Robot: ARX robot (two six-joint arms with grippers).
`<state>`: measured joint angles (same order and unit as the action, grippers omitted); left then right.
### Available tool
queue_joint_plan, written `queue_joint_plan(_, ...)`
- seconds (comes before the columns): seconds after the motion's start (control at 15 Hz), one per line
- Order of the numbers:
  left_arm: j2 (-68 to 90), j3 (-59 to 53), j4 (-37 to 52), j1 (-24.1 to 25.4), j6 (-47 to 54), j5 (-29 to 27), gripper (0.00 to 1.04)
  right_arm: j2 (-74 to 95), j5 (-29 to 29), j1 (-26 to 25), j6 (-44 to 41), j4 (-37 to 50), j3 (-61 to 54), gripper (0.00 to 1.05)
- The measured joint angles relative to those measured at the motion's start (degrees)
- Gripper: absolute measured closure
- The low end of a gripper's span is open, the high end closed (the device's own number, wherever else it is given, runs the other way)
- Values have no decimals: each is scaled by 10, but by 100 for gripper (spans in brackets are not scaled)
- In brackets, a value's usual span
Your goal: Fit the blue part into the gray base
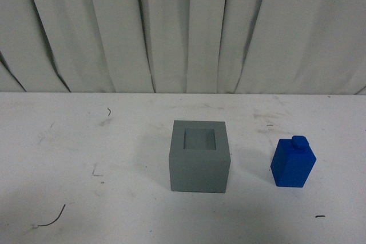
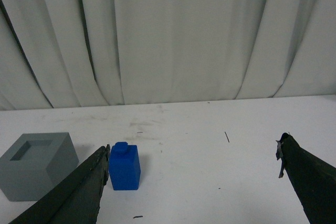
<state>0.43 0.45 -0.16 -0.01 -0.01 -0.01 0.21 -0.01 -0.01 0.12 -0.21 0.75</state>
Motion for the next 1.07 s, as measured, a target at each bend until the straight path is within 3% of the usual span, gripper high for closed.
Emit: queue_joint_plan(1.07,0,0,0,0,0,0,7,0,0,0,0,0,0,6)
